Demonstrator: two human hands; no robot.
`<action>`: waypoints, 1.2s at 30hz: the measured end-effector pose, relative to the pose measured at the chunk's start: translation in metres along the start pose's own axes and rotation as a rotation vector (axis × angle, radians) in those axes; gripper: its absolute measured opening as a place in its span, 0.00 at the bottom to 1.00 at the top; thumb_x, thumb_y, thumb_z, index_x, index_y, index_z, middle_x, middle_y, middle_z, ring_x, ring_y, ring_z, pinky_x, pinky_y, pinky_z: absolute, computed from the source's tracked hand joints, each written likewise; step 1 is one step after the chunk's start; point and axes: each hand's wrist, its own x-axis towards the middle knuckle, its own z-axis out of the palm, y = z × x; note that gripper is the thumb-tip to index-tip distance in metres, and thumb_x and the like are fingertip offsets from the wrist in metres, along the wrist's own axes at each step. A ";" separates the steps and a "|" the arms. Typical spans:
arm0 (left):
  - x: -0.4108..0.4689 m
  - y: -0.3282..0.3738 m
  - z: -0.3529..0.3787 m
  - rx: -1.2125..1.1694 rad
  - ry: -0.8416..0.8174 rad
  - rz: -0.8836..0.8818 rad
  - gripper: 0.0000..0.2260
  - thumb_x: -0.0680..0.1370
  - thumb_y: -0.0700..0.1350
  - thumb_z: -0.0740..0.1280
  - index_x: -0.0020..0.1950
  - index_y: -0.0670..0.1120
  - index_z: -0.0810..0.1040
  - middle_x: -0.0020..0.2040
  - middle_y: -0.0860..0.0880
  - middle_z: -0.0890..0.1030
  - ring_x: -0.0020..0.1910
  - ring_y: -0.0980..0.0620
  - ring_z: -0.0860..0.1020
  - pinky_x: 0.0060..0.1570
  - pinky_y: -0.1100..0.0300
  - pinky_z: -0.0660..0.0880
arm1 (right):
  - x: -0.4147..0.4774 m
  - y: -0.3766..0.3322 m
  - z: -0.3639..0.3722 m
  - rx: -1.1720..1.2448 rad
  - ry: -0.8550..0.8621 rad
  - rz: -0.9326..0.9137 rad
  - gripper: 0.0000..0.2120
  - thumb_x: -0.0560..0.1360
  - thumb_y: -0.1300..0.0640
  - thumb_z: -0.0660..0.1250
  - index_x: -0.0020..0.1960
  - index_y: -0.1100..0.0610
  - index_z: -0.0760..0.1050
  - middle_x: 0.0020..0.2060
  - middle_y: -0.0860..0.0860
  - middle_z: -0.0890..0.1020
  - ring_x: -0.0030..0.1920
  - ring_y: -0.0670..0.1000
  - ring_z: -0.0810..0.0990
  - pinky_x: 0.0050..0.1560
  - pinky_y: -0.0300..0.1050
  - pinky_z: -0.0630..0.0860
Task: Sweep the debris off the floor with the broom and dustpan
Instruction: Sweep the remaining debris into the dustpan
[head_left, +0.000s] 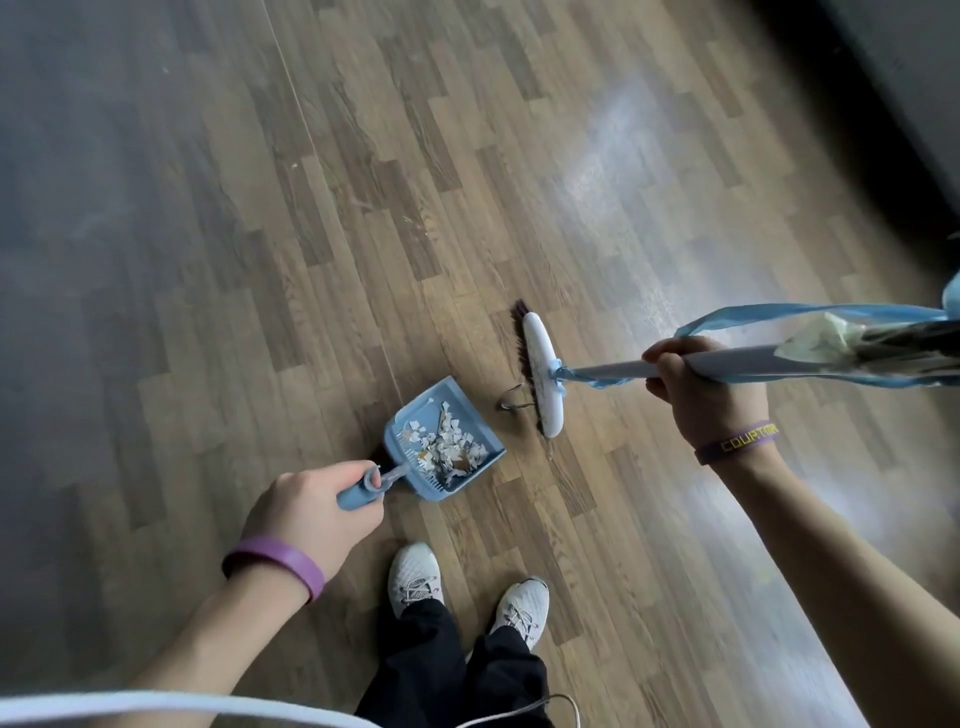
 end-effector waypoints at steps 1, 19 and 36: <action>-0.001 0.001 -0.001 -0.009 0.002 -0.019 0.10 0.70 0.49 0.70 0.46 0.63 0.75 0.31 0.48 0.79 0.37 0.44 0.78 0.39 0.56 0.77 | -0.001 -0.001 -0.003 -0.007 -0.008 -0.006 0.08 0.65 0.53 0.60 0.33 0.46 0.78 0.34 0.51 0.80 0.42 0.60 0.83 0.49 0.65 0.78; -0.035 0.052 -0.143 -0.101 0.271 -0.160 0.10 0.70 0.48 0.70 0.51 0.50 0.83 0.32 0.49 0.76 0.33 0.45 0.73 0.39 0.60 0.72 | -0.044 -0.087 -0.070 -0.131 -0.087 -0.180 0.07 0.70 0.58 0.62 0.42 0.52 0.78 0.35 0.51 0.78 0.39 0.53 0.77 0.43 0.46 0.76; -0.046 0.219 -0.182 -0.358 -0.154 0.144 0.04 0.74 0.41 0.71 0.42 0.47 0.77 0.37 0.46 0.80 0.28 0.59 0.80 0.41 0.61 0.79 | -0.082 -0.158 -0.179 -0.099 -0.009 0.035 0.12 0.70 0.67 0.63 0.40 0.50 0.78 0.38 0.53 0.77 0.39 0.53 0.75 0.37 0.45 0.75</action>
